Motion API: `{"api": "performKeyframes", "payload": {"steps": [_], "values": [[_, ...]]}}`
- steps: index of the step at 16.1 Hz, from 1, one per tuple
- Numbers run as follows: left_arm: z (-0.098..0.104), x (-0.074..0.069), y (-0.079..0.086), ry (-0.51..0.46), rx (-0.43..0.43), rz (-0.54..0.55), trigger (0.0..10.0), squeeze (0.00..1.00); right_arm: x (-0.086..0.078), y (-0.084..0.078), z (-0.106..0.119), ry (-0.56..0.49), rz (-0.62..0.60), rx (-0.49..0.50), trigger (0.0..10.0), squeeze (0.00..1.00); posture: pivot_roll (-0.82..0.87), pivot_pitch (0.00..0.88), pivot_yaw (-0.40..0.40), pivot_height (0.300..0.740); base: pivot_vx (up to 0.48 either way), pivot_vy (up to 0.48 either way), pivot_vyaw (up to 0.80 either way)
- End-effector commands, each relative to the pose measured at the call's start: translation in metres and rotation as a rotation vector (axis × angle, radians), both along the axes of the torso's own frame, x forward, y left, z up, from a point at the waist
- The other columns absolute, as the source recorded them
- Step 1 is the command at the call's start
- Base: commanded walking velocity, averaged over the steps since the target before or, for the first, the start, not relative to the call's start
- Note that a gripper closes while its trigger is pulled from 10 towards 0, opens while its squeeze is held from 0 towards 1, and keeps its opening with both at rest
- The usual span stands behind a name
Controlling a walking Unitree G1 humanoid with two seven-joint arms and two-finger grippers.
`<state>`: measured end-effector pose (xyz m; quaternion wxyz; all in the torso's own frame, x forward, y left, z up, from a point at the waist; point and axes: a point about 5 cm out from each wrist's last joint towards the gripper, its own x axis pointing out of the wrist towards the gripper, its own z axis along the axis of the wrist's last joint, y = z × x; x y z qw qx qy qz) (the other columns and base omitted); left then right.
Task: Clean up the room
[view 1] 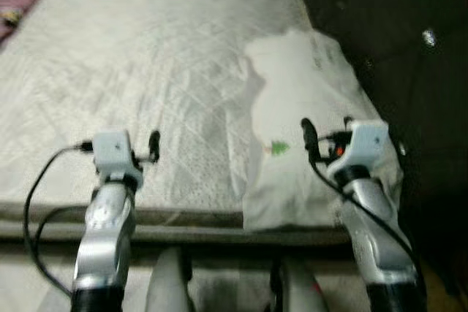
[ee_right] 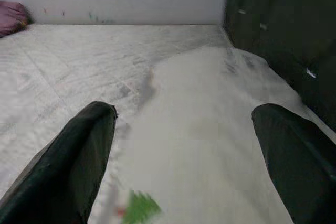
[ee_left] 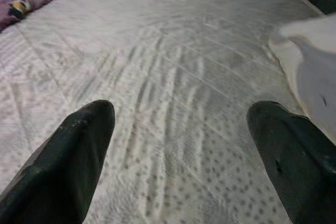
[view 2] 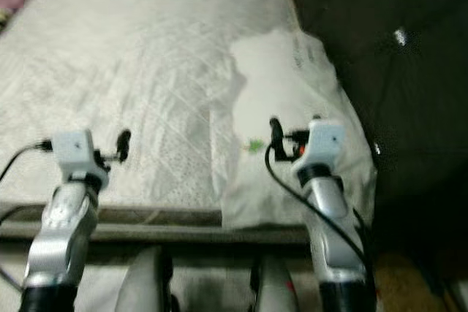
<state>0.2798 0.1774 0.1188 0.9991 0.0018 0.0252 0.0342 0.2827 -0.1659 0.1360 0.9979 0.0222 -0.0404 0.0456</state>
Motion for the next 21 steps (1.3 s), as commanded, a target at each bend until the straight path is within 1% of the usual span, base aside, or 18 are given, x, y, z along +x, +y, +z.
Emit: {"api": "performKeyframes", "payload": {"steps": [1, 2, 3, 7, 9, 10, 12, 13, 14, 15, 16, 17, 18, 19, 21], "values": [[0.003, 0.002, -0.003, -0.005, 0.002, -0.009, 10.0, 0.00, 0.003, 0.001, 0.006, -0.015, 0.003, 0.007, 10.0, 0.00, -0.03, 0.076, -0.012, 0.720, 0.000, 0.000, 0.00], [0.003, 0.003, -0.003, -0.004, -0.001, -0.004, 10.0, 0.00, 0.004, 0.002, 0.007, -0.019, 0.000, 0.009, 10.0, 0.00, -0.04, 0.070, -0.008, 0.735, 0.000, 0.000, 0.00], [0.001, 0.002, -0.003, 0.000, -0.004, -0.006, 10.0, 0.00, 0.004, 0.002, 0.007, -0.018, -0.001, 0.009, 10.0, 0.00, -0.04, 0.071, -0.008, 0.740, 0.000, 0.000, 0.00], [0.000, 0.001, -0.005, 0.006, -0.007, -0.013, 10.0, 0.00, 0.000, 0.002, 0.002, 0.005, -0.004, -0.001, 10.0, 0.00, -0.04, 0.077, -0.010, 0.740, 0.000, 0.000, 0.00], [0.000, 0.002, -0.006, 0.008, -0.012, -0.015, 10.0, 0.00, 0.002, 0.000, 0.001, 0.006, -0.016, -0.008, 10.0, 0.00, -0.04, 0.076, -0.012, 0.740, 0.000, 0.000, 0.00], [0.000, 0.003, -0.007, 0.004, -0.013, -0.022, 10.0, 0.00, 0.003, -0.001, 0.003, -0.004, -0.031, 0.006, 10.0, 0.00, -0.04, 0.076, -0.012, 0.740, 0.000, 0.000, 0.00], [0.002, 0.003, -0.008, -0.016, -0.016, -0.033, 10.0, 0.00, 0.004, -0.008, -0.001, 0.020, -0.097, -0.005, 10.0, 0.00, -0.04, 0.074, -0.013, 0.740, 0.000, 0.296, 0.00], [0.002, 0.003, -0.009, -0.013, -0.019, -0.034, 10.0, 0.00, 0.003, -0.012, -0.007, 0.057, -0.118, -0.008, 10.0, 0.00, -0.04, 0.073, -0.014, 0.740, 0.000, 0.480, 0.00], [0.001, 0.002, -0.009, -0.007, -0.021, -0.034, 10.0, 0.00, 0.003, -0.016, -0.009, 0.064, -0.156, -0.037, 10.0, 0.00, -0.04, 0.073, -0.014, 0.740, 0.000, 0.480, 0.00], [0.000, 0.001, -0.010, -0.002, -0.021, -0.038, 10.0, 0.00, 0.003, -0.018, -0.011, 0.067, -0.191, -0.111, 10.0, 0.00, -0.04, 0.073, -0.013, 0.740, 0.000, 0.480, 0.00], [-0.001, 0.001, -0.011, -0.002, -0.020, -0.040, 10.0, 0.00, 0.003, -0.016, -0.012, 0.072, -0.167, -0.103, 10.0, 0.00, -0.04, 0.073, -0.013, 0.740, 0.000, 0.480, 0.00], [0.000, 0.001, -0.012, -0.003, -0.019, -0.041, 10.0, 0.00, 0.001, -0.011, -0.013, 0.088, -0.093, -0.038, 10.0, 0.00, -0.04, 0.073, -0.013, 0.740, 0.000, 0.480, 0.00], [0.000, 0.002, -0.013, -0.007, -0.019, -0.043, 10.0, 0.00, 0.000, -0.011, -0.011, 0.074, -0.094, -0.030, 10.0, 0.00, -0.04, 0.072, -0.014, 0.740, 0.000, 0.480, 0.00], [0.001, 0.002, -0.013, -0.011, -0.019, -0.043, 10.0, 0.00, 0.001, -0.013, -0.013, 0.088, -0.110, -0.037, 10.0, 0.00, -0.03, 0.070, -0.016, 0.740, 0.000, 0.480, 0.00], [0.001, 0.003, -0.012, -0.013, -0.015, -0.037, 10.0, 0.00, 0.003, -0.013, -0.019, 0.111, -0.131, -0.119, 10.0, 0.00, -0.03, 0.068, -0.016, 0.740, 0.000, 0.480, 0.00]]}}
